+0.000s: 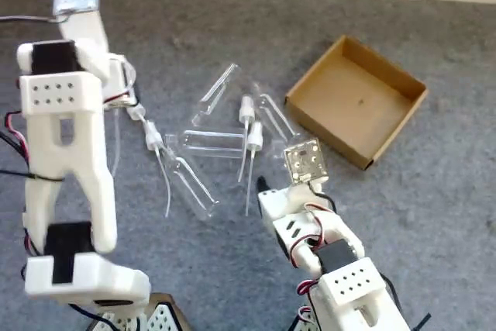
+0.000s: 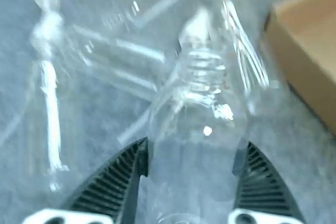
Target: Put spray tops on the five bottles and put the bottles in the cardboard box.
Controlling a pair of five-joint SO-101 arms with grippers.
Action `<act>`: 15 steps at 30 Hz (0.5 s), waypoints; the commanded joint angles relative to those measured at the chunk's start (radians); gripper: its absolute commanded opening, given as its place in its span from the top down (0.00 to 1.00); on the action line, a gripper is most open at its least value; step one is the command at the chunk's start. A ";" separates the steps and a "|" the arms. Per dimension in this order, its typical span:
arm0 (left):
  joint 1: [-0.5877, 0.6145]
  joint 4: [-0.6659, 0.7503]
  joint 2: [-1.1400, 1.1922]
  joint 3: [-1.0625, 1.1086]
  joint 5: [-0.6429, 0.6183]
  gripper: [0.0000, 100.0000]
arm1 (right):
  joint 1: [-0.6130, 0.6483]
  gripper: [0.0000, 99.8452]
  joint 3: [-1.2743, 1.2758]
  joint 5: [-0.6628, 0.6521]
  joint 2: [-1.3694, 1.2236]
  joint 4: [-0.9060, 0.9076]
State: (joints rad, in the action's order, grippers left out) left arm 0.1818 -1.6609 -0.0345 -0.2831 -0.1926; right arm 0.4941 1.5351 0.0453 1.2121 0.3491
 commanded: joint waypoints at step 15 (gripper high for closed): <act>-0.412 0.130 -0.363 -0.044 0.008 0.92 | 0.030 0.81 0.047 0.003 0.018 -0.338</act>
State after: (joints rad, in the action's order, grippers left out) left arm -0.1404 -1.6349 -0.3061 -0.2831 -0.1926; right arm 0.5140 1.5904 0.0453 1.2121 0.0683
